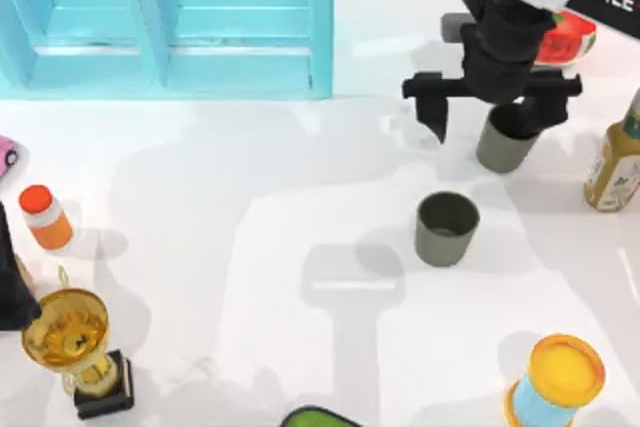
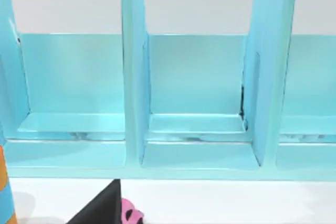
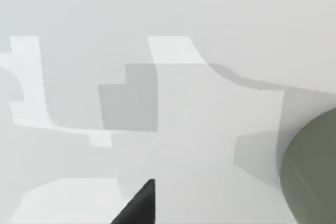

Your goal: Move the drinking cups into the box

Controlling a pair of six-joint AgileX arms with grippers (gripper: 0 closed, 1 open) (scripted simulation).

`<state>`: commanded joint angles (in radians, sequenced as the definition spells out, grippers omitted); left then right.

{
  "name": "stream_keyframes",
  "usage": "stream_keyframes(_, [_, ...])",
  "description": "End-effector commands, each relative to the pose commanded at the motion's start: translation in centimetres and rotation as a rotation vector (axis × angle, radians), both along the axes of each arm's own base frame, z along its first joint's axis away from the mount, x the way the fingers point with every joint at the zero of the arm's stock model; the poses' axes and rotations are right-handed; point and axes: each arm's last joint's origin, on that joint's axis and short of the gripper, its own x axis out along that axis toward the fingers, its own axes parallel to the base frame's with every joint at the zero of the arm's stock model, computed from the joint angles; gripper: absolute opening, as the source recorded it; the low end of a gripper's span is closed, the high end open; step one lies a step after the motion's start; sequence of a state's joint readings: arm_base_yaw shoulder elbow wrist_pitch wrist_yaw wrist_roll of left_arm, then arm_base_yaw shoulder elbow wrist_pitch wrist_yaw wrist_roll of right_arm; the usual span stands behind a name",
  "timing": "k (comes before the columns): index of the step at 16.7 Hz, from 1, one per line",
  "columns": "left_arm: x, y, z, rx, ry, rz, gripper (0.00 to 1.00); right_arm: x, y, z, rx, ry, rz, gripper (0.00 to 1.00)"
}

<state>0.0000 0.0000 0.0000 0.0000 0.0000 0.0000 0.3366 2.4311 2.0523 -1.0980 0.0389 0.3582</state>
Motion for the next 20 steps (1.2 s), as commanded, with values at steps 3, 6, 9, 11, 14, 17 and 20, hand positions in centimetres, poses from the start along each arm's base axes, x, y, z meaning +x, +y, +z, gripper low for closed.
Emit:
stream_keyframes(3, [0.0,0.0,0.0,0.0,0.0,0.0,1.0,0.0,0.0,0.0,0.0,0.0,0.0,0.4])
stream_keyframes(6, [0.0,0.0,0.0,0.0,0.0,0.0,1.0,0.0,0.0,0.0,0.0,0.0,0.0,0.17])
stream_keyframes(9, [0.0,0.0,0.0,0.0,0.0,0.0,1.0,0.0,0.0,0.0,0.0,0.0,0.0,0.0])
stream_keyframes(11, [0.0,0.0,0.0,0.0,0.0,0.0,1.0,0.0,0.0,0.0,0.0,0.0,0.0,0.0])
stream_keyframes(14, [0.0,0.0,0.0,0.0,0.0,0.0,1.0,0.0,0.0,0.0,0.0,0.0,0.0,0.0])
stream_keyframes(17, [0.0,0.0,0.0,0.0,0.0,0.0,1.0,-0.1,0.1,0.0,0.0,0.0,0.003,0.0])
stream_keyframes(20, [0.0,0.0,0.0,0.0,0.0,0.0,1.0,0.9,-1.4,1.2,0.031,-0.031,-0.052,0.0])
